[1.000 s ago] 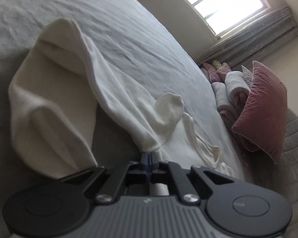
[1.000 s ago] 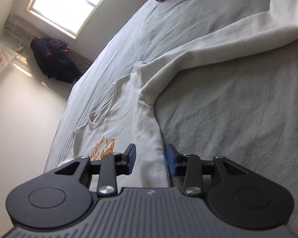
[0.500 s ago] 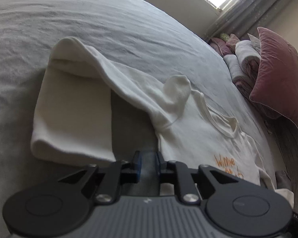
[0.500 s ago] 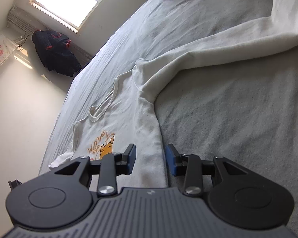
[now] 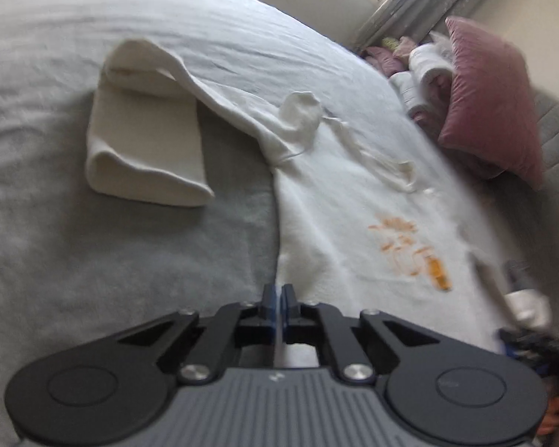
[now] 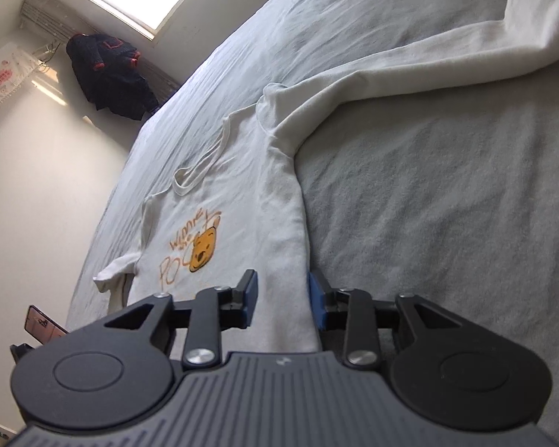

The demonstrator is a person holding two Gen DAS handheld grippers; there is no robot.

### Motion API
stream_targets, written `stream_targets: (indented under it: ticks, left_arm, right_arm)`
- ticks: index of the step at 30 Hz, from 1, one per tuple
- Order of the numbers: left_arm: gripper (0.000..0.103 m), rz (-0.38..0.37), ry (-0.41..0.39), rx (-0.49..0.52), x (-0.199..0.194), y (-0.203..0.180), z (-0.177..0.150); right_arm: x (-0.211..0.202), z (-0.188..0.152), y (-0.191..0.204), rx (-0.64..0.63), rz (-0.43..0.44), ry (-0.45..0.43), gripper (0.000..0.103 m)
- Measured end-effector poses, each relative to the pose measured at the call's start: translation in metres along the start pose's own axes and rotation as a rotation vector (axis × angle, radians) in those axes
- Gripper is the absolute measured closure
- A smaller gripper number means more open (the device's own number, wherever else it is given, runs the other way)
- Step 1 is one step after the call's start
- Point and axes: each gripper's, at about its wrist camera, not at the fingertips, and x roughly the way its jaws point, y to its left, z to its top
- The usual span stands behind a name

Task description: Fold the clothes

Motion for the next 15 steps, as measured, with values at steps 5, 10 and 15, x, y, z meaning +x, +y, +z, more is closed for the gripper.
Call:
stream_targets:
  ticks: [5, 10, 15]
  left_arm:
    - [0.099, 0.368, -0.040, 0.267, -0.003, -0.054, -0.007]
    - [0.091, 0.298, -0.003, 0.200, -0.003, -0.059, 0.003]
    - [0.073, 0.245, -0.014, 0.179, 0.009, -0.079, 0.009]
  right_arm:
    - [-0.013, -0.003, -0.003, 0.000, 0.000, -0.042, 0.070]
    - [-0.031, 0.008, -0.010, -0.016, -0.018, -0.109, 0.065]
    - [-0.046, 0.019, -0.018, -0.046, -0.079, -0.169, 0.063]
